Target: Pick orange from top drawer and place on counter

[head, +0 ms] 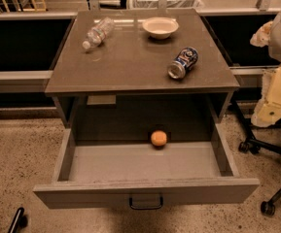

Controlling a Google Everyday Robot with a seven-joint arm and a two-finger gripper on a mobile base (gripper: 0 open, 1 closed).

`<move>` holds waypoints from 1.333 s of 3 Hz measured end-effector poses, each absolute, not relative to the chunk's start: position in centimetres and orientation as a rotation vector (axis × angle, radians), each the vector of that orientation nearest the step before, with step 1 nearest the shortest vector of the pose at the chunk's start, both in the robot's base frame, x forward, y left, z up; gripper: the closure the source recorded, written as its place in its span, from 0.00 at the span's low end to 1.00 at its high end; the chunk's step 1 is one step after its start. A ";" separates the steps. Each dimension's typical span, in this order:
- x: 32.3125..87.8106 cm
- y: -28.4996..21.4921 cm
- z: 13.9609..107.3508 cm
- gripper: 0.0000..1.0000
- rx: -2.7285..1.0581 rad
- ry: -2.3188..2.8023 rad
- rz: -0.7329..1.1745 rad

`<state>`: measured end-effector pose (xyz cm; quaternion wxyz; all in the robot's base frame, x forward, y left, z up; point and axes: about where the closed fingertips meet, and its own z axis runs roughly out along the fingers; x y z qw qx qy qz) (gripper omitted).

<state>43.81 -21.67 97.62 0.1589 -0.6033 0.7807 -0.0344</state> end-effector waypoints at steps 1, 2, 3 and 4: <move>43.8 -21.7 97.6 0.00 -1.725 2.232 -0.098; 44.3 -20.3 96.9 0.00 -1.755 2.154 -0.011; 44.5 -14.3 88.6 0.00 -1.801 1.911 0.331; 43.1 -6.5 80.2 0.00 -1.734 1.726 0.673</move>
Offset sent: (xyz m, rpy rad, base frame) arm 0.0155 0.0499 -0.0294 0.2680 0.0160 0.2470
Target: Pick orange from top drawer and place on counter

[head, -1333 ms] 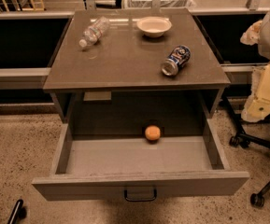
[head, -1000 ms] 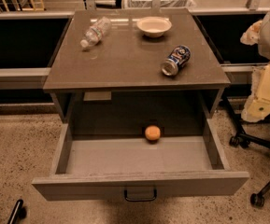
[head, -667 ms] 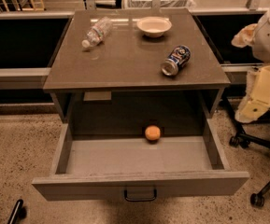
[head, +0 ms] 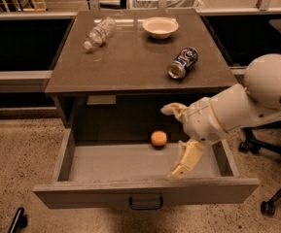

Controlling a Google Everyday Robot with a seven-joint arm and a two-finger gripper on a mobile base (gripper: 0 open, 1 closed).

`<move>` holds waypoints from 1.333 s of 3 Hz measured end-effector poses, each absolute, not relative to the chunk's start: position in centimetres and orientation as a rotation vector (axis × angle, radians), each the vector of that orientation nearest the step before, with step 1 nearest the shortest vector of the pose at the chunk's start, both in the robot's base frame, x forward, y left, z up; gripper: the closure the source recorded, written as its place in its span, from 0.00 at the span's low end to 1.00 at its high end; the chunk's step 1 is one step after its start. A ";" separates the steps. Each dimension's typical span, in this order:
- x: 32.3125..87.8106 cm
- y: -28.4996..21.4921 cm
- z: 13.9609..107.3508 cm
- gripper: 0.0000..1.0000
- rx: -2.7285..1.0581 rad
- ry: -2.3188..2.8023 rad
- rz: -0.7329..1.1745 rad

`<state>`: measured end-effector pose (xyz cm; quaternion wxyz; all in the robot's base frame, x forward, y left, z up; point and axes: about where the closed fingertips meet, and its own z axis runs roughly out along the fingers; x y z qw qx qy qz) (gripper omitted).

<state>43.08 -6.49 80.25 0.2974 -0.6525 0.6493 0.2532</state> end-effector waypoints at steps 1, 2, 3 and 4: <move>43.1 -6.5 81.0 0.00 -1.740 1.732 0.658; 44.5 -6.8 77.6 0.00 -1.684 1.838 0.625; 46.2 -9.5 73.8 0.00 -1.557 1.922 0.526; 48.5 -11.7 70.4 0.00 -1.455 1.992 0.411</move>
Offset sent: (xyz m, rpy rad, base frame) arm 0.0357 -0.0011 -0.0485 -0.0677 0.0452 -0.1728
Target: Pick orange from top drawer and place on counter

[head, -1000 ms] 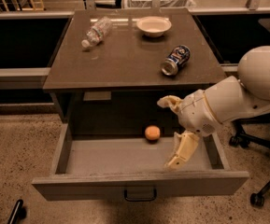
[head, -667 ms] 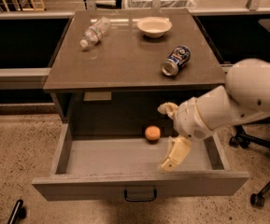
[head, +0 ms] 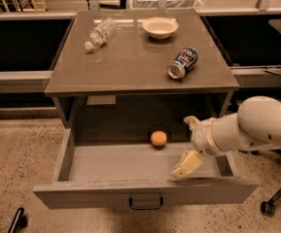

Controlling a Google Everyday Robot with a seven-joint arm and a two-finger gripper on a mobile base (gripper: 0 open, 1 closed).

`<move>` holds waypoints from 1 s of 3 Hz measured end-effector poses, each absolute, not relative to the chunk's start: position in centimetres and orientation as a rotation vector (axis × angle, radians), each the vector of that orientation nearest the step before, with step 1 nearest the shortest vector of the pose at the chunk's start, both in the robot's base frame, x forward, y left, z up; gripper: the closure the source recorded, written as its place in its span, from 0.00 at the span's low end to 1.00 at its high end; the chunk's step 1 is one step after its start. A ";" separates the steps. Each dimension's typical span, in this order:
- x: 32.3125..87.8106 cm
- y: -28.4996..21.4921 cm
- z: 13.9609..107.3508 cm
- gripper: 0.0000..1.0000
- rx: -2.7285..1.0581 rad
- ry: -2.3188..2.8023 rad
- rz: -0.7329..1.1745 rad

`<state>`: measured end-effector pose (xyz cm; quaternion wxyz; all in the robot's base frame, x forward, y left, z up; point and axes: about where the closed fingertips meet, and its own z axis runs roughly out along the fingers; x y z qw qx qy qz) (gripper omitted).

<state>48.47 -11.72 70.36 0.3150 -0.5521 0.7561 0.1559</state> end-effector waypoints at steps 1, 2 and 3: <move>52.1 -11.9 67.6 0.24 -1.374 1.989 0.366; 54.5 -11.6 65.6 0.46 -1.326 1.980 0.373; 56.4 -11.7 63.5 0.47 -1.275 1.992 0.377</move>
Offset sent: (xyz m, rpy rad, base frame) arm 0.0892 0.0005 -0.0701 0.0868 -0.0761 -0.1281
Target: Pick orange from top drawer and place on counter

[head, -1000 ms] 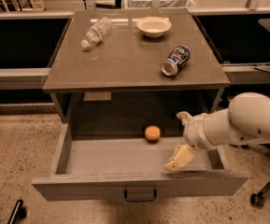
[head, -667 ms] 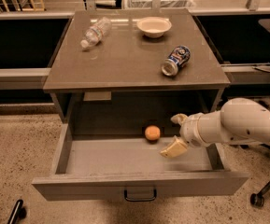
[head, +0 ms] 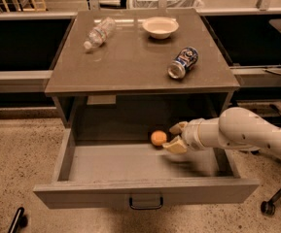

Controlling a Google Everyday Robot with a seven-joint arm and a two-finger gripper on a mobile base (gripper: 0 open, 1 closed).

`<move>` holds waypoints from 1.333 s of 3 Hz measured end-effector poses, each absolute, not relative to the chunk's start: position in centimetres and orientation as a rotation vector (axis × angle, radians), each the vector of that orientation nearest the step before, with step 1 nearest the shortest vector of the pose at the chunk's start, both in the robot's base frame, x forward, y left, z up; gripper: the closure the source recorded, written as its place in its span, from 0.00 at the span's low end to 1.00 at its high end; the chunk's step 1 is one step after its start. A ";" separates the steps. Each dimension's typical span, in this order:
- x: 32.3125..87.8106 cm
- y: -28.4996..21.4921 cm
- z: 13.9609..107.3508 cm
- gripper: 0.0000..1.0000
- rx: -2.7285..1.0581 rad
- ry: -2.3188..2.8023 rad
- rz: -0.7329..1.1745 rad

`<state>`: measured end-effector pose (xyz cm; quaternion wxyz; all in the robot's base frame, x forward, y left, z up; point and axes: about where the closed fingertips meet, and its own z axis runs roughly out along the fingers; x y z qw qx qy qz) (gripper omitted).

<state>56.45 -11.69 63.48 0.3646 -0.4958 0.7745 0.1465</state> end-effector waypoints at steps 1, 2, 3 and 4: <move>57.7 -11.8 62.1 0.38 -1.233 2.005 0.369; 58.8 -11.1 61.4 0.23 -1.227 1.988 0.403; 59.6 -9.2 60.7 0.21 -1.263 1.946 0.504; 59.8 -7.8 60.7 0.44 -1.297 1.913 0.579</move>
Offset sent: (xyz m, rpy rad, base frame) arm 0.0361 0.0101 -0.0265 0.0719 -0.0012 -0.0119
